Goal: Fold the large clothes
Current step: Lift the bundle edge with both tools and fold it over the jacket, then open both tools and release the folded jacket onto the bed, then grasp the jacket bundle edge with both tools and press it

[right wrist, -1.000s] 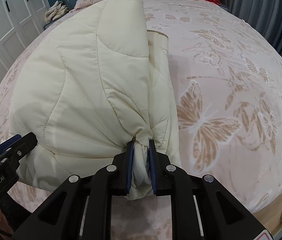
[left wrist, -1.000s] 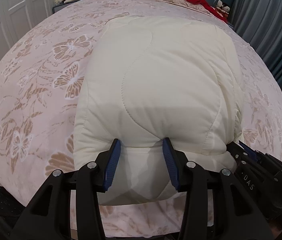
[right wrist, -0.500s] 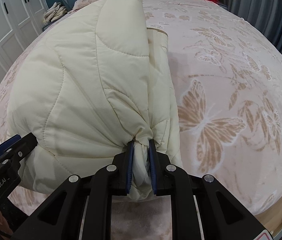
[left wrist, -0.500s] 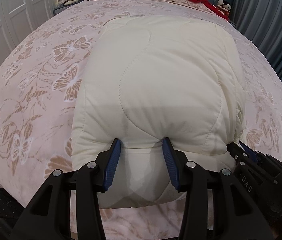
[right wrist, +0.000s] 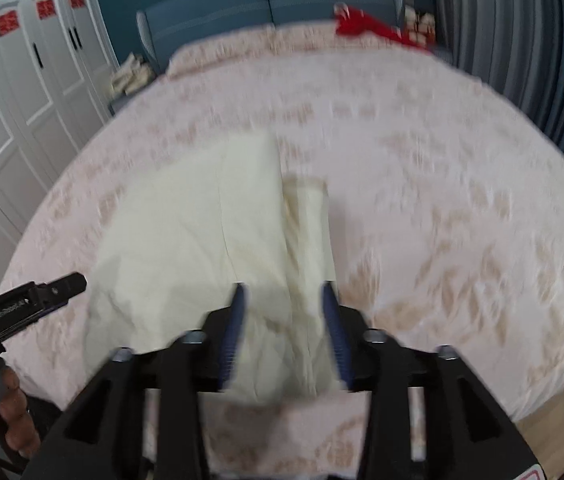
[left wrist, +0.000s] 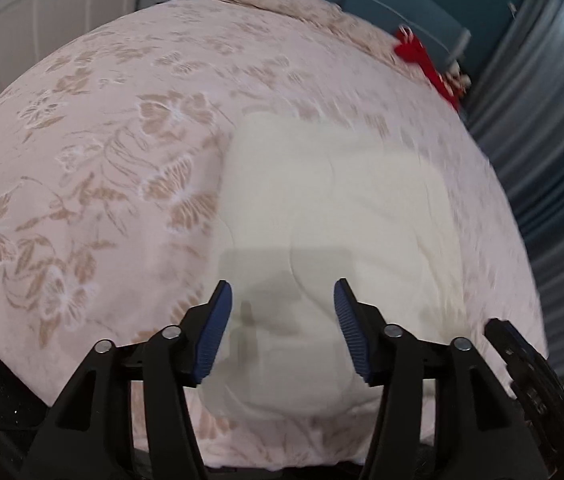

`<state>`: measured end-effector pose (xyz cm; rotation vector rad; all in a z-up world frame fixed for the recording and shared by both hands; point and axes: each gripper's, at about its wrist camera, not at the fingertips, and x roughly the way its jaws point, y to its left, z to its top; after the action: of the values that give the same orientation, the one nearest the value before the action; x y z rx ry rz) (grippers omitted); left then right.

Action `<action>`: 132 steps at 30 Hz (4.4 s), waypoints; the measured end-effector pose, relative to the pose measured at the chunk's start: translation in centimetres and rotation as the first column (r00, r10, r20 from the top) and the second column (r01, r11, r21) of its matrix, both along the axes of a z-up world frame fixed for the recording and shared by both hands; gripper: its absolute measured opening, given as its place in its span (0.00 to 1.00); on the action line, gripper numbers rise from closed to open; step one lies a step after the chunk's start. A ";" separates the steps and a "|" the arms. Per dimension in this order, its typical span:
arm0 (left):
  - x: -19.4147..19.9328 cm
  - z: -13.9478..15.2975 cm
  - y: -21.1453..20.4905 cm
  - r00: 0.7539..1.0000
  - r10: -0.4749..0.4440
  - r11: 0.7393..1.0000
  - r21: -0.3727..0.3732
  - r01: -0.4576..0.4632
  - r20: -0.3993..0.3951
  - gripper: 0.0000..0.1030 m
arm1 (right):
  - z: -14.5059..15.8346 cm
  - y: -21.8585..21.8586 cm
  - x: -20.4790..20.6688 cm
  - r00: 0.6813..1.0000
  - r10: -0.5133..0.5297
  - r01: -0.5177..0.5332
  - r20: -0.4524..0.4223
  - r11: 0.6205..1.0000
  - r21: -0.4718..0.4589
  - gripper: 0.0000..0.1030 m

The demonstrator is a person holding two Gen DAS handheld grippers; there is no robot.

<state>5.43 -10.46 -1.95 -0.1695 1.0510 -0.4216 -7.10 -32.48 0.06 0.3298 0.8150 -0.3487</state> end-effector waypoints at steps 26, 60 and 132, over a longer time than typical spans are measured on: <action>2.8 -3.6 -4.1 0.999 -0.038 0.993 0.107 0.041 -0.029 0.74 | -7.8 -2.6 5.3 0.991 -0.042 0.059 -0.126 0.989 0.132 0.21; 7.4 -6.2 -1.3 0.978 -0.138 0.964 -0.248 0.096 -0.157 0.60 | -9.0 -3.9 5.2 0.999 -0.038 0.046 -0.028 0.920 0.390 0.30; 7.8 -5.3 4.1 0.991 -0.066 0.928 0.373 0.016 0.120 0.68 | -8.3 12.8 15.4 0.970 0.154 -0.180 -0.190 0.975 -0.131 0.06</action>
<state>13.21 -6.37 -7.22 0.2175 0.9874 -0.2601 8.34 -19.71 -8.24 0.0903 0.9808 -0.2807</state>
